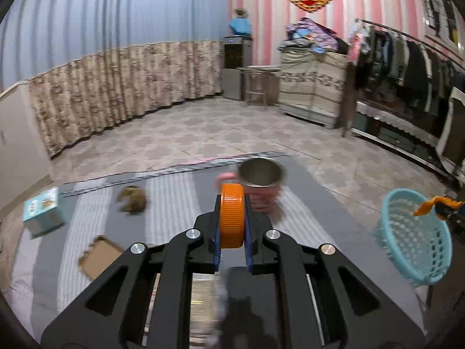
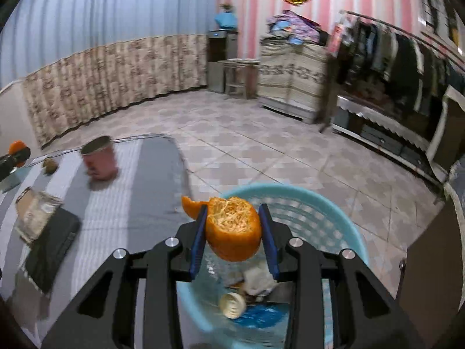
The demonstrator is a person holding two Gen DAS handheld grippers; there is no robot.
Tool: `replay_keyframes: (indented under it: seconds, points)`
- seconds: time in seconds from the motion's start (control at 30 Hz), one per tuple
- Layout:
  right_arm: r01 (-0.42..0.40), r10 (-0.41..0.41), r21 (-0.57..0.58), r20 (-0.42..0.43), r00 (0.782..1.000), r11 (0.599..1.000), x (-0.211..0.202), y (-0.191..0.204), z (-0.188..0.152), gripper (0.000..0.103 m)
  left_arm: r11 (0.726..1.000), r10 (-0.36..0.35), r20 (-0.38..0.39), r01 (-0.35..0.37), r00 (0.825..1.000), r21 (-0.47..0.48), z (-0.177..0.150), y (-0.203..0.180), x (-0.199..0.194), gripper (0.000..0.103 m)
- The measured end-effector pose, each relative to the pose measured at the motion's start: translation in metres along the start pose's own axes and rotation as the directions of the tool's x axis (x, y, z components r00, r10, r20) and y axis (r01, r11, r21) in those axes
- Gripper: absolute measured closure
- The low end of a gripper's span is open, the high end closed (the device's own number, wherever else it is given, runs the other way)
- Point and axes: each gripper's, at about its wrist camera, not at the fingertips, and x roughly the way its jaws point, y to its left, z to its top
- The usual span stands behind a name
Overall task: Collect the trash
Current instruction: 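Carry the cap and orange over the basket and open both tools to drop them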
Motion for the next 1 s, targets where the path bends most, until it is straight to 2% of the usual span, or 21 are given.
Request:
replay_keyframes:
  seconds: [0.23, 0.43, 0.57, 0.73, 0.77, 0.8, 0.87, 1.0]
  points:
    - [0.034, -0.033, 0.075, -0.012, 0.999, 0.997, 0.018, -0.053, 0.003, 0.068, 0.994, -0.103, -0.019, 0.104, 0.995, 0.038, -0.001, -0.089, 0.015, 0.092]
    - [0.075, -0.073, 0.079, -0.028, 0.997, 0.994, 0.024, -0.081, -0.002, 0.068, 0.971, -0.208, -0.052, 0.213, 0.977, 0.106, -0.010, -0.179, 0.030, 0.092]
    - [0.082, -0.079, 0.134, -0.030, 0.996, 0.988, 0.025, -0.101, -0.003, 0.068, 0.953, -0.246, -0.074, 0.255, 0.966, 0.161, -0.018, -0.222, 0.038, 0.092]
    - [0.070, -0.064, 0.153, -0.040, 0.997, 0.986, 0.028, -0.105, -0.007, 0.068, 0.936, -0.279, -0.099, 0.293, 0.955, 0.195, -0.025, -0.252, 0.043, 0.090]
    - [0.070, -0.065, 0.149, -0.044, 0.997, 0.986, 0.029, -0.105, -0.008, 0.068, 0.933, -0.276, -0.105, 0.293, 0.955, 0.207, -0.026, -0.258, 0.044, 0.080]
    - [0.071, -0.065, 0.148, -0.046, 0.997, 0.986, 0.030, -0.106, -0.008, 0.068, 0.934, -0.270, -0.103, 0.287, 0.957, 0.211, -0.027, -0.260, 0.045, 0.065]
    - [0.063, -0.056, 0.150, -0.051, 0.997, 0.987, 0.030, -0.100, -0.010, 0.068, 0.939, -0.265, -0.088, 0.278, 0.960, 0.203, -0.021, -0.258, 0.045, 0.046]
    - [0.059, -0.051, 0.139, -0.064, 0.997, 0.989, 0.036, -0.098, -0.010, 0.068, 0.951, -0.241, -0.053, 0.247, 0.969, 0.185, -0.010, -0.244, 0.042, 0.024]
